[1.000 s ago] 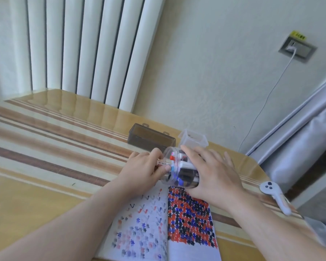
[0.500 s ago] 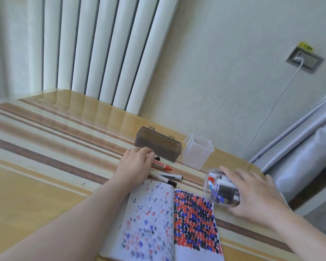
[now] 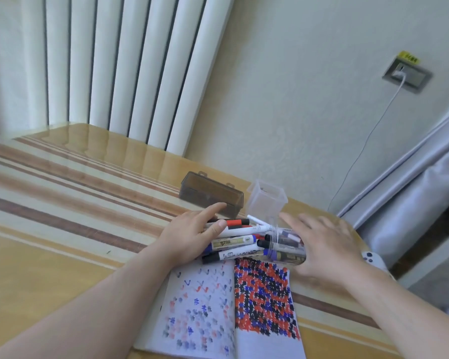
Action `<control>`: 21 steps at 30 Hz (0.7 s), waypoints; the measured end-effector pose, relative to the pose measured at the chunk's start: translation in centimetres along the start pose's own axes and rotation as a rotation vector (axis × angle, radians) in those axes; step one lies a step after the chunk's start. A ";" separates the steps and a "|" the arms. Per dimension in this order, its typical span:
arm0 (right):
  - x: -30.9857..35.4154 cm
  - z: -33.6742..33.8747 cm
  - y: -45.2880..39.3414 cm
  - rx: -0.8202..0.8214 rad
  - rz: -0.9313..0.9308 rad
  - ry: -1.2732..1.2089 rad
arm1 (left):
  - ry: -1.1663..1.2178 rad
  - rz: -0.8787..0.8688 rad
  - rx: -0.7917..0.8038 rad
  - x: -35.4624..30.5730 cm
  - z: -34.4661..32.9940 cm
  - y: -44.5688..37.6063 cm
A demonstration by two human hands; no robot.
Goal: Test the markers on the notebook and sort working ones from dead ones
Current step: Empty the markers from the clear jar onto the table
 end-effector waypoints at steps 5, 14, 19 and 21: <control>-2.0 -1.2 1.6 0.042 -0.056 -0.017 | -0.079 0.000 0.008 0.2 -0.2 -0.2; -7.6 -3.2 4.3 0.100 -0.222 0.014 | -0.068 -0.040 -0.062 0.2 -0.3 -0.4; -9.1 -2.9 4.4 0.113 -0.242 0.078 | -0.080 -0.052 -0.074 0.4 -0.5 -0.6; -9.3 -2.2 3.8 0.088 -0.241 0.109 | -0.074 -0.054 -0.061 0.8 -0.7 -0.7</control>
Point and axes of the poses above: each hand's wrist, its own y-axis away from the middle knuckle, its own z-axis out of the back of the hand, x = y × z, the point moved 3 cm from there along -y, towards the middle knuckle, and after that the axes turned 7 degrees about -z, right-handed, at the moved point
